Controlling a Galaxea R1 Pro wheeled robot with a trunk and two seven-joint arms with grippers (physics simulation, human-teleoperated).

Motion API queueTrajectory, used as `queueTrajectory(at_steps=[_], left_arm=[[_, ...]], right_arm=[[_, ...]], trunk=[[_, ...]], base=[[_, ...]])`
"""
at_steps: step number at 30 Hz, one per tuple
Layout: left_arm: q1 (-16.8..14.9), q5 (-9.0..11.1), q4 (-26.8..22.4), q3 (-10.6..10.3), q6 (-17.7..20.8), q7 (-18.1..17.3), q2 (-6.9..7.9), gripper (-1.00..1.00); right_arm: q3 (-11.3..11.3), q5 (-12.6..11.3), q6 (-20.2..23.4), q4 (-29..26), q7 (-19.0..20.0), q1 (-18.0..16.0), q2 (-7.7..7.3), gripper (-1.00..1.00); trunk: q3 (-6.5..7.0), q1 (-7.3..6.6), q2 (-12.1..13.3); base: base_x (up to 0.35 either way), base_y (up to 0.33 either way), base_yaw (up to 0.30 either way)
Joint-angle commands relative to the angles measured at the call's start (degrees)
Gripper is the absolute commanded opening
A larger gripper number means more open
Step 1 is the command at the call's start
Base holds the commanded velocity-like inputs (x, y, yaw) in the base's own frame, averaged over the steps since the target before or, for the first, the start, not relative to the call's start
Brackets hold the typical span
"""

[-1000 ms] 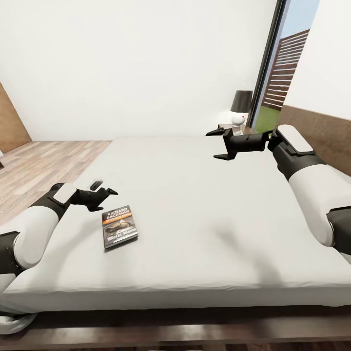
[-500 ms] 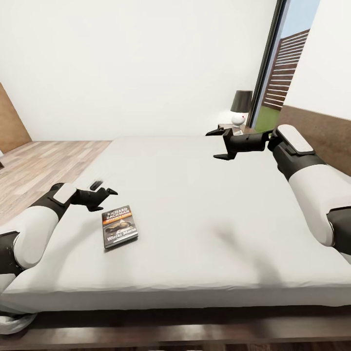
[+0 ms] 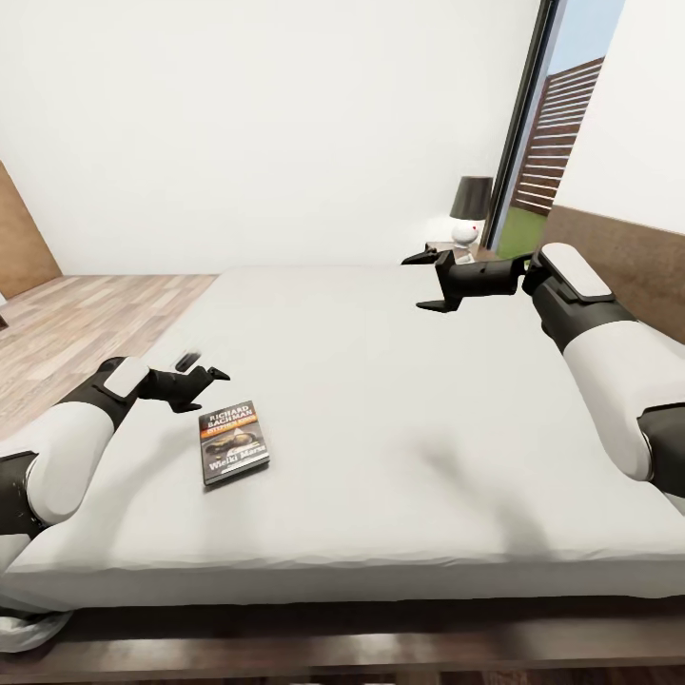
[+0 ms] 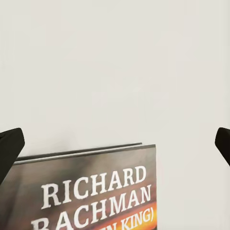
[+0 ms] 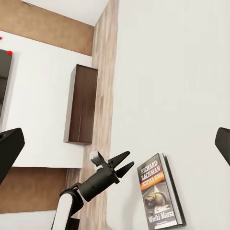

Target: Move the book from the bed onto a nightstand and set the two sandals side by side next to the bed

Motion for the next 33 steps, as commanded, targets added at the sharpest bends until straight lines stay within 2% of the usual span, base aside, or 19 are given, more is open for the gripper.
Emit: queueTrajectory(at_steps=[1,9,12,33], left_arm=[[0.0,-0.3,0.0,0.3,0.3,-0.1,-0.01,1.00],[0.0,-0.3,0.0,0.3,0.3,-0.1,0.05,1.00],[0.0,-0.3,0.0,0.3,0.3,-0.1,0.06,1.00],[0.0,-0.3,0.0,0.3,0.3,-0.1,0.07,1.00]], right_arm=[[0.3,-0.5,0.0,-0.1,-0.4,0.0,-0.07,1.00],[0.3,-0.5,0.0,-0.1,-0.4,0.0,-0.07,1.00],[0.2,-0.5,0.0,-0.1,-0.4,0.0,-0.07,1.00],[0.3,-0.5,0.0,-0.1,-0.4,0.0,-0.07,1.00]], trunk=[[-0.05,-0.01,0.0],[-0.05,-0.01,0.0],[-0.72,0.07,-0.1],[-0.72,0.07,-0.1]], base=[[0.000,0.000,0.000],[0.000,0.000,0.000],[0.000,0.000,0.000],[0.000,0.000,0.000]])
